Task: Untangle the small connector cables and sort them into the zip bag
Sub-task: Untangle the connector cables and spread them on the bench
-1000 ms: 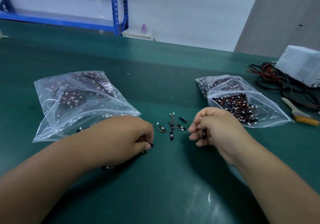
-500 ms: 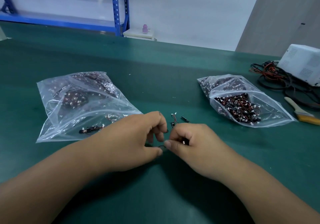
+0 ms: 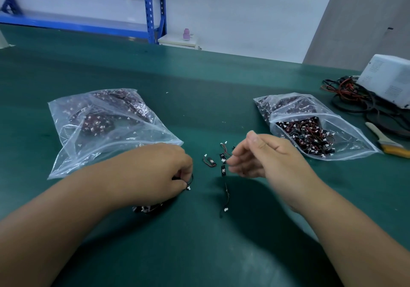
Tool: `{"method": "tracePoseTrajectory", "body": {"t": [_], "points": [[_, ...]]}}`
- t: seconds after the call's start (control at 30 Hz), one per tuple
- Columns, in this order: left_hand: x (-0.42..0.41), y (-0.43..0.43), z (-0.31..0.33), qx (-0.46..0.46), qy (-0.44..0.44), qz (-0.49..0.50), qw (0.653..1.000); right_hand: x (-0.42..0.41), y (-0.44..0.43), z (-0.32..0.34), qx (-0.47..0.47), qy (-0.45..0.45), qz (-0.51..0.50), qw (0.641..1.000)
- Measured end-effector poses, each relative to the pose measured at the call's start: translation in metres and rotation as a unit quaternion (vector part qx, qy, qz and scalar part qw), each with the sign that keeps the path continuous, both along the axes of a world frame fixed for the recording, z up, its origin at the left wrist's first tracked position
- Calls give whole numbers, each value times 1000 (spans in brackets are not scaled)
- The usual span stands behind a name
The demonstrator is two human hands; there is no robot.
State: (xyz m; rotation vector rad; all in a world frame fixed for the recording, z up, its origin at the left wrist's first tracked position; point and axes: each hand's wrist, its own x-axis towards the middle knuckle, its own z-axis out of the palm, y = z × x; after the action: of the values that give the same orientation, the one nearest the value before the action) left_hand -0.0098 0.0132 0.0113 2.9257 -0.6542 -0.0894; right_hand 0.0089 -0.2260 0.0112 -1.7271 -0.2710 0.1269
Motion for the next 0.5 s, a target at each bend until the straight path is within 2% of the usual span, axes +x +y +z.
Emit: {"method": "tracePoseTrajectory", "body": {"t": [0.23,0.33,0.4,0.5], "points": [[2,-4,-4,-33,-25,0,999,6,-4,-3,-5,-1,-56,998],[0,-7,-5,-83,-43,16,995,8,-4,-7,-89,-61,-72,992],[-2,-11,-4,-120,-52,12,991,5,-1,-9,-146,-121,-53,980],[-5,-20,-4,-190,-68,-16,979,-5,8,-12,-196,-183,43,962]]}}
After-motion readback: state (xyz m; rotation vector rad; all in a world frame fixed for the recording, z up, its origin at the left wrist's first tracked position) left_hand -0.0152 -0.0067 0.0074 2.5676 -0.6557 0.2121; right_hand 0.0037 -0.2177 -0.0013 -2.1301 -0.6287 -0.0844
